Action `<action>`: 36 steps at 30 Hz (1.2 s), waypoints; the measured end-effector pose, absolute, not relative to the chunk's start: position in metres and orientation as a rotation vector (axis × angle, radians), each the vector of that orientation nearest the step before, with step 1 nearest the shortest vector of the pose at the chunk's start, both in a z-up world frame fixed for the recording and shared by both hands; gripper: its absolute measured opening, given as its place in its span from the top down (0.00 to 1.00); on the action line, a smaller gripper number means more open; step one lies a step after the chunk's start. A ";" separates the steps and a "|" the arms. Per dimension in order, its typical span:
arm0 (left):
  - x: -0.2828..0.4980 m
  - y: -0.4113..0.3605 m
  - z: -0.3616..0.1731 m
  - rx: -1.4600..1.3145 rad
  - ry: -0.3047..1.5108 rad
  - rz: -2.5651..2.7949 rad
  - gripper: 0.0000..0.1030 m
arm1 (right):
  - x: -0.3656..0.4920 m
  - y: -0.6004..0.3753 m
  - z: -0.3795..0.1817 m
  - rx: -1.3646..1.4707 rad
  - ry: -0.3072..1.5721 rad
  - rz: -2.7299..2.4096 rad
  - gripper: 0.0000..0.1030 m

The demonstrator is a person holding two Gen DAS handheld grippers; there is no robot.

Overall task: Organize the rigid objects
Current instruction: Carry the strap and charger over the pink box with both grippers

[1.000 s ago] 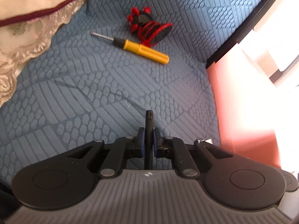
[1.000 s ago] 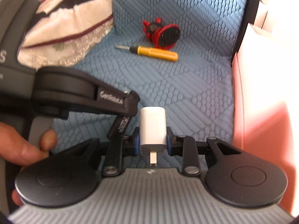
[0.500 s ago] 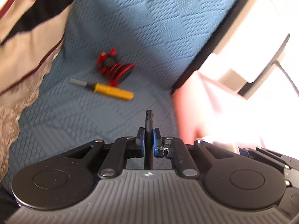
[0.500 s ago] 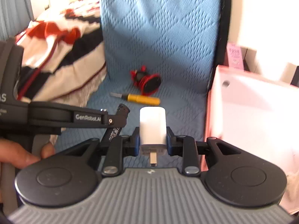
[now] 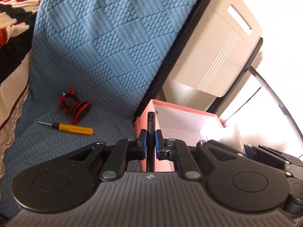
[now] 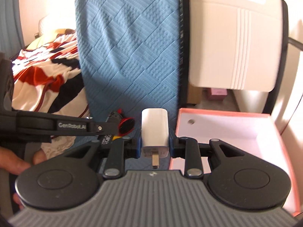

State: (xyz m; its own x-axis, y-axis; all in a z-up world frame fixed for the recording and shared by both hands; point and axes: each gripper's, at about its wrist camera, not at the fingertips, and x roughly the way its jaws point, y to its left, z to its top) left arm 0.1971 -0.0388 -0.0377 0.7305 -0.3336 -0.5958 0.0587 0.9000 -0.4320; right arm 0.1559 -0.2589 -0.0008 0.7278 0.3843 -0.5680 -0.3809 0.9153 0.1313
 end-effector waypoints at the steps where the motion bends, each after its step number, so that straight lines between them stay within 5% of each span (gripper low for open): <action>1: 0.199 -0.044 -0.035 -0.400 0.720 -0.228 0.89 | 0.157 -0.264 0.000 0.006 0.621 0.413 0.71; 11: 0.206 -0.107 -0.033 -0.362 0.741 -0.292 0.89 | 0.161 -0.312 -0.011 0.024 0.651 0.339 0.71; 36: 0.215 -0.211 -0.123 -0.251 0.991 -0.345 0.89 | 0.156 -0.383 -0.115 0.058 0.934 0.203 0.71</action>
State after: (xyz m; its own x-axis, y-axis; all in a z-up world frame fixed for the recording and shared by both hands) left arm 0.2154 -0.2107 -0.1227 0.5006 -0.3941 -0.7708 0.1689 0.9177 -0.3596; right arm 0.1560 -0.3832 -0.1149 0.5772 0.1980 -0.7922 -0.1482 0.9795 0.1368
